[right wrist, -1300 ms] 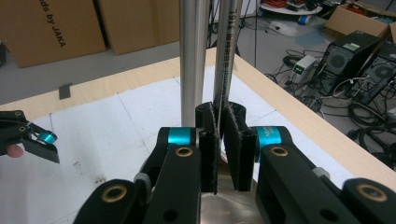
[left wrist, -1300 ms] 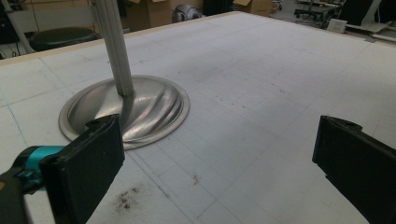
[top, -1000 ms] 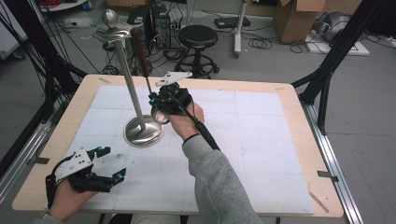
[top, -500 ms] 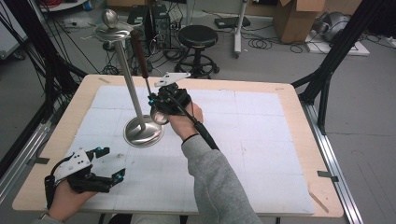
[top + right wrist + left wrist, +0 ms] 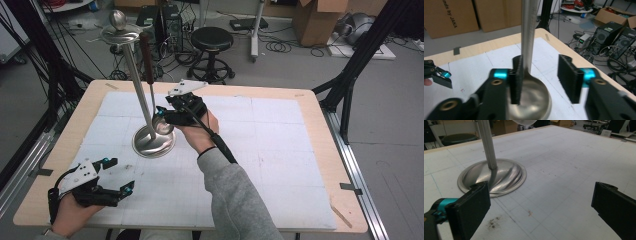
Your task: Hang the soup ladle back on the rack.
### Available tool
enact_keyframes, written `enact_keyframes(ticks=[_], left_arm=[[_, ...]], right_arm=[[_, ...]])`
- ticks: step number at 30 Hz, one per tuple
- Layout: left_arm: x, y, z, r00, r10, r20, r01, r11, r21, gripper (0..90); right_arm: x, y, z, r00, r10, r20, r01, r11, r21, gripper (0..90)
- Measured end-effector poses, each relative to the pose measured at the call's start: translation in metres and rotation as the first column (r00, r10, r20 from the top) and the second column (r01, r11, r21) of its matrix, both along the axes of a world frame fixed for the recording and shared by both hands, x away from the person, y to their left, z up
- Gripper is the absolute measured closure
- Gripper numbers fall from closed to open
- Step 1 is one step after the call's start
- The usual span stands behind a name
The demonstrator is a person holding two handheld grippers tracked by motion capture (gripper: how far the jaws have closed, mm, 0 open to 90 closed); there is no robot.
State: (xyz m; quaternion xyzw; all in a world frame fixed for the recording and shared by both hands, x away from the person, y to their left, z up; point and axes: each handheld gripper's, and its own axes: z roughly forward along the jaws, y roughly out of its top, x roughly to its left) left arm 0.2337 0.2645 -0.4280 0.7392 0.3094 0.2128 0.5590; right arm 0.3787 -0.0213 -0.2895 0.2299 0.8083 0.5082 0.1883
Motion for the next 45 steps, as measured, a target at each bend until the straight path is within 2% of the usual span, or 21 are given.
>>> enact_keyframes(ticks=[2,4,7,13,16,17,18,19,22,23,25,27,33,39,40,43,45], left_arm=[[-0.001,0.001,0.0,1.0,-0.003,0.001,0.003,1.0,0.002,2.7],[-0.001,0.001,0.0,1.0,0.004,0.001,-0.004,1.0,-0.001,2.7],[-0.001,0.001,0.0,1.0,0.005,0.001,-0.005,1.0,-0.002,2.7],[0.0,0.0,0.0,1.0,0.005,0.004,-0.005,1.0,0.006,2.7],[0.0,0.0,0.0,1.0,0.005,0.001,-0.005,0.9999,0.01,2.7],[0.0,0.0,0.0,1.0,0.004,0.001,-0.004,0.9999,0.011,2.7],[0.0,-0.001,0.0,1.0,0.004,0.0,-0.004,0.9999,0.01,2.7],[0.0,-0.001,0.0,1.0,0.004,-0.001,-0.004,1.0,0.008,2.7],[0.0,-0.001,0.0,1.0,0.002,-0.001,-0.002,1.0,0.008,2.7],[0.0,-0.001,-0.001,1.0,0.0,-0.001,0.0,1.0,0.009,2.7],[0.0,-0.001,-0.001,1.0,0.003,-0.002,-0.003,0.9999,0.01,2.7],[0.0,-0.001,-0.001,1.0,0.001,-0.001,-0.001,0.9999,0.011,2.7],[0.0,-0.001,-0.001,1.0,0.003,-0.003,-0.003,0.9999,0.01,2.7],[0.0,-0.001,-0.001,1.0,0.0,-0.001,0.0,0.9999,0.015,2.7],[0.0,-0.001,0.0,1.0,0.003,0.0,-0.003,0.9999,0.013,2.7],[-0.001,-0.001,0.0,1.0,0.003,0.009,-0.003,0.9999,0.012,2.7],[0.0,-0.002,0.0,1.0,0.001,0.005,-0.001,1.0,0.007,2.7]], right_arm=[[-0.001,-0.005,-0.001,0.9999,-0.013,-0.001,0.013,1.0,0.0,46.5],[-0.005,-0.015,-0.004,0.9991,-0.033,0.026,0.033,0.999,-0.021,40.0],[-0.007,-0.021,-0.007,0.9991,-0.027,0.032,0.028,0.999,-0.022,36.3],[-0.013,-0.04,-0.011,0.9989,-0.014,0.045,0.013,1.0,0.025,25.6],[-0.014,-0.047,-0.013,0.9995,0.0,0.03,-0.001,0.999,0.053,17.6],[-0.015,-0.051,-0.015,0.9997,0.019,0.012,-0.02,0.998,0.058,14.1],[-0.015,-0.051,-0.015,0.9997,0.019,0.012,-0.02,0.998,0.058,14.1],[-0.017,-0.054,-0.018,0.9992,0.039,0.008,-0.04,0.998,0.051,9.3],[-0.02,-0.057,-0.02,0.9991,0.042,0.003,-0.042,0.997,0.059,8.6],[-0.022,-0.059,-0.022,0.9986,0.052,0.007,-0.052,0.997,0.059,1.2],[-0.023,-0.06,-0.024,0.9991,0.043,0.004,-0.043,0.997,0.057,0.2],[-0.025,-0.062,-0.027,0.9976,0.069,-0.01,-0.068,0.996,0.055,0.2],[-0.031,-0.071,-0.034,0.9965,0.082,-0.016,-0.081,0.995,0.049,0.2],[-0.036,-0.085,-0.046,0.9956,0.084,-0.04,-0.082,0.995,0.053,0.2],[-0.037,-0.093,-0.053,0.9952,0.087,-0.044,-0.085,0.995,0.051,0.2],[-0.038,-0.102,-0.06,0.9945,0.094,-0.047,-0.091,0.993,0.07,0.2],[-0.039,-0.109,-0.066,0.9915,0.115,-0.06,-0.108,0.988,0.107,0.2]])
